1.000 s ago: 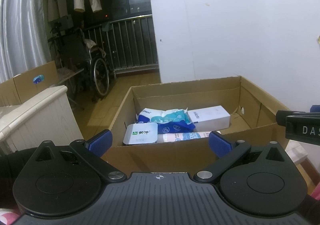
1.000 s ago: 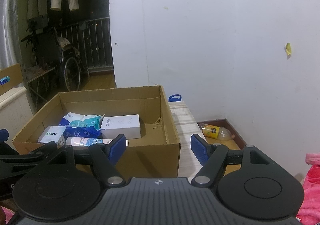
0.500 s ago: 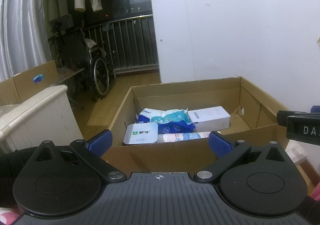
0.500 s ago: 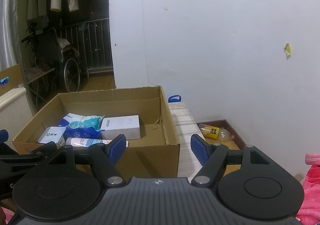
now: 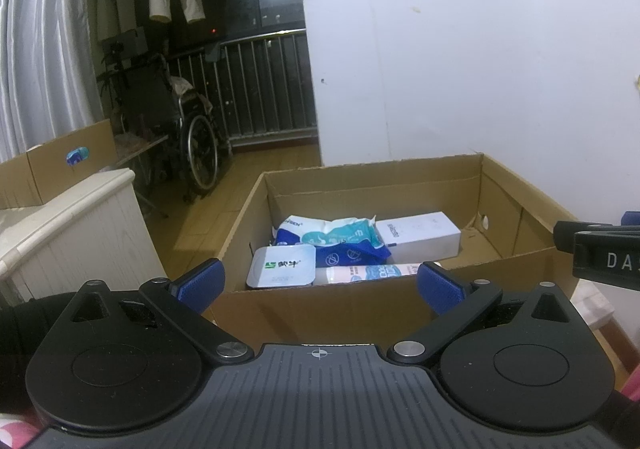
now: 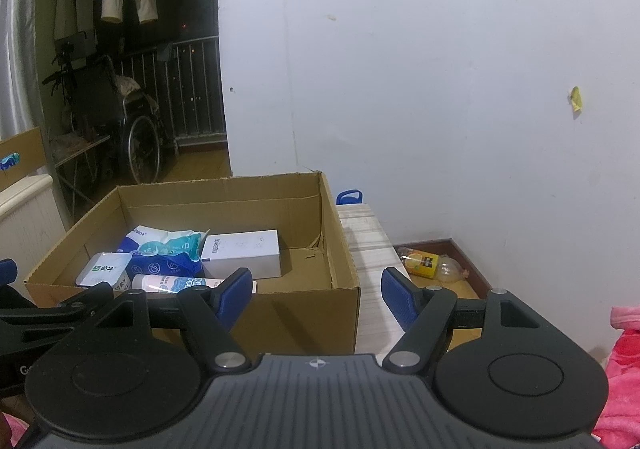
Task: Organize objects
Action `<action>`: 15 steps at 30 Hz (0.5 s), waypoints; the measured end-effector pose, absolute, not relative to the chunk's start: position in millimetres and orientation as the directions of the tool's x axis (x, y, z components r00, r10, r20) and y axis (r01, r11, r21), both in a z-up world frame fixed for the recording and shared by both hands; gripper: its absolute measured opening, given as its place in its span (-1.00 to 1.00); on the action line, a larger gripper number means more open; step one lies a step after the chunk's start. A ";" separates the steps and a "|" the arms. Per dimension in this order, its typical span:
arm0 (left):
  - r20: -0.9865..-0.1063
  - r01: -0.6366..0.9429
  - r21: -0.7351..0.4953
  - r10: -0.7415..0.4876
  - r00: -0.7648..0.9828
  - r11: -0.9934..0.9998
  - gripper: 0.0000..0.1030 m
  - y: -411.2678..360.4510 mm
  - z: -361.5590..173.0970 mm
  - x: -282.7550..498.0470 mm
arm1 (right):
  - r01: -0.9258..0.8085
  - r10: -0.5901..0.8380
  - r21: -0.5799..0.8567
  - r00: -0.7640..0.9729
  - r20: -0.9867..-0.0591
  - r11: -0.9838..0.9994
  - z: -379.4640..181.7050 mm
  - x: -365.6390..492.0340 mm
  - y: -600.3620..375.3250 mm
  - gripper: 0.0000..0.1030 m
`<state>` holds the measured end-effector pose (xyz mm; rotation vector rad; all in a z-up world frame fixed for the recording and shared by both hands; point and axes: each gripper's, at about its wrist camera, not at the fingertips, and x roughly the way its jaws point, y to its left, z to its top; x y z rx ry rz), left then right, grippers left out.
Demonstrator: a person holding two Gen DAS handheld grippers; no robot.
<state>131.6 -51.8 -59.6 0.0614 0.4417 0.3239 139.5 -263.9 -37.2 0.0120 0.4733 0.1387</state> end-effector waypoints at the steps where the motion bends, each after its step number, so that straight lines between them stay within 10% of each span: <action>1: -0.410 -0.294 0.128 0.321 0.854 0.947 1.00 -51.7 -59.7 131.5 | -0.130 0.136 0.043 0.881 -0.453 0.991 -37.0 139.2 -263.9 0.44; 15: -0.411 -0.292 0.126 0.317 0.855 0.948 1.00 -52.0 -60.0 132.2 | -0.131 0.137 0.044 0.881 -0.454 0.990 -37.2 139.4 -264.3 0.44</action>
